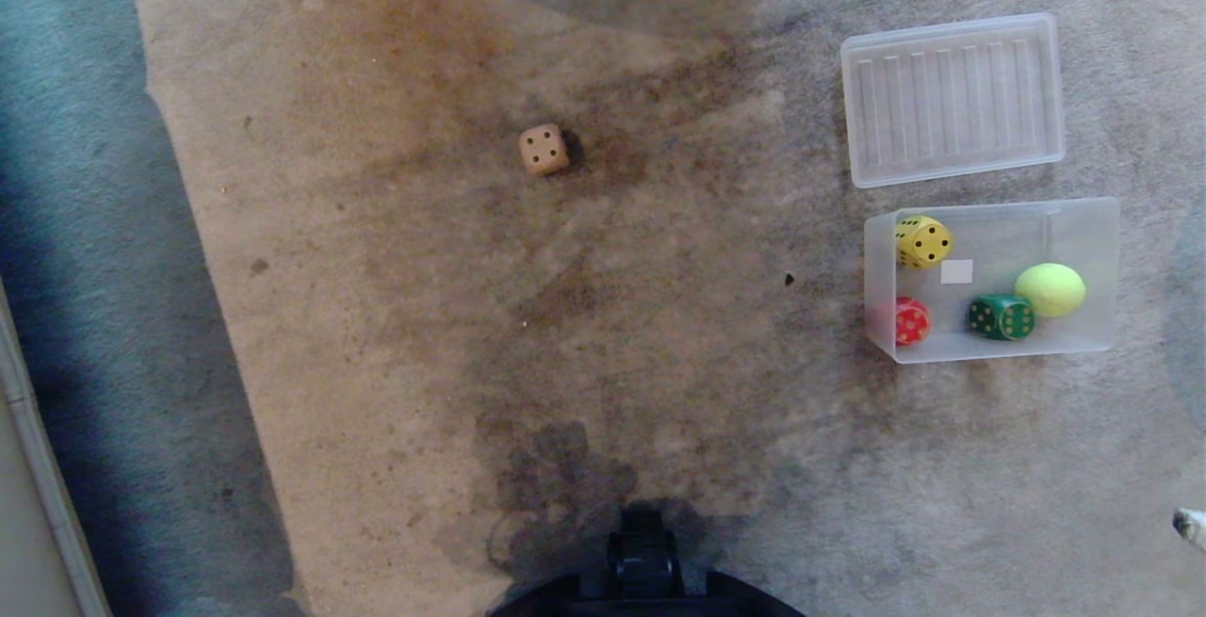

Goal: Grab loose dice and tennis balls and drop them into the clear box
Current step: Pick up toys out of the box

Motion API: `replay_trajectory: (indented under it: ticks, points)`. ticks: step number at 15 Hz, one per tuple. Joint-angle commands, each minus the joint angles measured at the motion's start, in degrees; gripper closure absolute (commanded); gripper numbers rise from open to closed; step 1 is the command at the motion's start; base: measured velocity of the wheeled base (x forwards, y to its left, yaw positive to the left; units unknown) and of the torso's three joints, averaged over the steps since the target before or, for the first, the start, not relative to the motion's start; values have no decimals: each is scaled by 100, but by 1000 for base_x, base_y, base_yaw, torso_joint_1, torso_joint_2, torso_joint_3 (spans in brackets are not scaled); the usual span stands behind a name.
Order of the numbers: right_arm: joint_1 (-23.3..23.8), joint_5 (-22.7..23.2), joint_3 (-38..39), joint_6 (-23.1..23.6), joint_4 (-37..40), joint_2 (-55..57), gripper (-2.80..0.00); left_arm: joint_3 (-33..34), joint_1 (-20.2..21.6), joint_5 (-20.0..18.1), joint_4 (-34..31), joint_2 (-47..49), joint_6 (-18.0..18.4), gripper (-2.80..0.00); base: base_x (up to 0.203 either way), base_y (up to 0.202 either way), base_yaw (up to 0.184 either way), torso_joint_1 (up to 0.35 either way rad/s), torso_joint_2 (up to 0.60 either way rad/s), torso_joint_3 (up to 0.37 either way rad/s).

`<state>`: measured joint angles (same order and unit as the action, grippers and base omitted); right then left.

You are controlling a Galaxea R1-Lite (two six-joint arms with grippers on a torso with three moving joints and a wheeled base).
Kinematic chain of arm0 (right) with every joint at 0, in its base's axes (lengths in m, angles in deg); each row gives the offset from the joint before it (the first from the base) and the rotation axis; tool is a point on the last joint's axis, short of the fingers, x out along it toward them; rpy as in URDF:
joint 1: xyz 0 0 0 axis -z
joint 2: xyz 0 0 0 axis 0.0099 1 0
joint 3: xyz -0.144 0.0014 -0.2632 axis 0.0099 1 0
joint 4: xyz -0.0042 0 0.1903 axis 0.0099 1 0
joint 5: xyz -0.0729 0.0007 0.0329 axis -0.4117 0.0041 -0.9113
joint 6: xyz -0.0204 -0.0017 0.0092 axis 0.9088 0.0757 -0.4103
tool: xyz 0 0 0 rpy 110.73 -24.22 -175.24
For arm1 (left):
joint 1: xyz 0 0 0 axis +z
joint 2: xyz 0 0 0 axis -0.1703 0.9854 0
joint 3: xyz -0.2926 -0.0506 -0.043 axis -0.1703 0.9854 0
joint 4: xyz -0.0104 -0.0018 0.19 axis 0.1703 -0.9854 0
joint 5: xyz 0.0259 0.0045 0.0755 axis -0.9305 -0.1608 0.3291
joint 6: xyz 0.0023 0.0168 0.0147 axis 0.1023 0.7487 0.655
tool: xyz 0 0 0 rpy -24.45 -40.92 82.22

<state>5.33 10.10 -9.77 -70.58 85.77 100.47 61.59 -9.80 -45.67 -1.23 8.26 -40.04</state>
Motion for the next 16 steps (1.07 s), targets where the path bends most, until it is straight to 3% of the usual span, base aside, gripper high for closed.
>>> replay_trajectory:
  ticks: [1, 8, 16]
  points:
    - [-58, -31, 124, 98, 60, -113, 0, 0, 0, 2, 0, -2, -5, 0, 0, 0, 0, 0, 0, 0]
    - [-507, -356, 1279, 1017, 558, -3827, 0, 0, 0, 2, 0, -2, -5, 0, 0, 0, 0, 0, 0, 0]
    - [-563, -401, 1388, 1132, 624, -3923, 0, 0, 0, 2, 0, -2, -5, 0, 0, 0, 0, 0, 0, 0]
